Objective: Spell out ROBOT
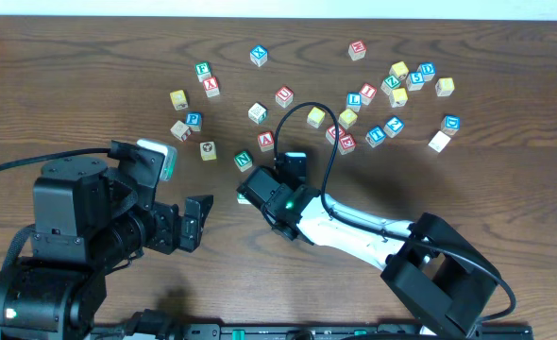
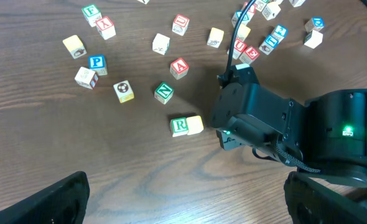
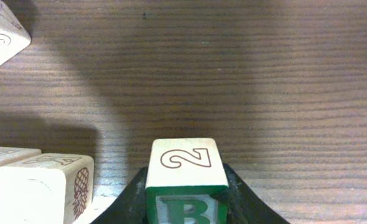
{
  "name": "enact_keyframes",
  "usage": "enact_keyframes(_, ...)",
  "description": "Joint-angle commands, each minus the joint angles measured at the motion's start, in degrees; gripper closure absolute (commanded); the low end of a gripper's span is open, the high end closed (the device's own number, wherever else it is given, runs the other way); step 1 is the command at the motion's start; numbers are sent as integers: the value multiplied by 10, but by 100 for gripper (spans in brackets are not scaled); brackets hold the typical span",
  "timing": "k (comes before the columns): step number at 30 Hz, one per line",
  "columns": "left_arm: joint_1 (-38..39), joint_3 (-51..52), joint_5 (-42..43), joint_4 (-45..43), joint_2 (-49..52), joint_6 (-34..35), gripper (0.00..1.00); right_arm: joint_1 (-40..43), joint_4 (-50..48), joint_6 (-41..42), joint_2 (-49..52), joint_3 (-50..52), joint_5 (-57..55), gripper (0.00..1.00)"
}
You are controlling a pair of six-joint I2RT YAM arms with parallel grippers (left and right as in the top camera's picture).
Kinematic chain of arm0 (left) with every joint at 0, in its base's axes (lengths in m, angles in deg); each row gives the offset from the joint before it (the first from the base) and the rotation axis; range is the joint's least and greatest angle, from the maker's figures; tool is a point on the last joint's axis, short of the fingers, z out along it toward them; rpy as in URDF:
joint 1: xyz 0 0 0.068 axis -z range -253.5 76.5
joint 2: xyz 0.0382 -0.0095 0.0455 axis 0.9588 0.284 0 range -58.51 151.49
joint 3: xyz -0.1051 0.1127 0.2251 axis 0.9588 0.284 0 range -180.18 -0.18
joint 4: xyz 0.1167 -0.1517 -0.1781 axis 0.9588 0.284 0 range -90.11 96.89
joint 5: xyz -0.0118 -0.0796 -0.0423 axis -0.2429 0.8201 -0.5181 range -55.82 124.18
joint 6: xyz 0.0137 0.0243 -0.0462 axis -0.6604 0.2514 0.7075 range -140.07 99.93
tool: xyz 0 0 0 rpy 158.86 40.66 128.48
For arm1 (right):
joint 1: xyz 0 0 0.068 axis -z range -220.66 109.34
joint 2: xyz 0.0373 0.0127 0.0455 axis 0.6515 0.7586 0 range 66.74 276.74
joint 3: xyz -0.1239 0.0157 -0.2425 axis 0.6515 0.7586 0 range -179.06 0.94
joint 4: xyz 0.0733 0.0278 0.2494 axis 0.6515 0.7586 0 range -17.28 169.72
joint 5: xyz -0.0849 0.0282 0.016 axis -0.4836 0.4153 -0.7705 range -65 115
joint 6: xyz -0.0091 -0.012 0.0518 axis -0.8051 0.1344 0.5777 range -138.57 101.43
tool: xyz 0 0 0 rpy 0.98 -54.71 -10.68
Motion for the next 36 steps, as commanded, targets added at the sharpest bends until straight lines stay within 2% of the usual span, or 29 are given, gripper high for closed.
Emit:
enact_keyframes(1,-3,-2,7,2,-1,-3,2,0,1,1,-16,2,-12,65)
enact_keyframes(5,-3,-2,7,2,-1,-3,2,0,1,1,-16,2,-13,60)
enact_keyframes(7,-3,-2,7,2,-1,-3,2,0,1,1,-16,2,-13,50)
enact_keyframes(16,-3,-2,7,2,-1,-3,2,0,2,1,-16,2,-13,51)
enact_keyframes(18,-3,-2,7,1,-1,-3,2,0,3,1,-16,2,-13,61)
enact_keyframes(21,-3,-2,7,2,-1,-3,2,1,3,1,-16,2,-13,71)
enact_keyframes(23,-3,-2,7,1,-1,-3,1,1,3,1,-16,2,-12,71)
enact_keyframes(27,-3,-2,7,2,-1,-3,2,1,5,1,-16,2,-9,79)
enact_keyframes(36,-3,-2,7,2,-1,-3,2,2,21,28,-22,1,-6,81)
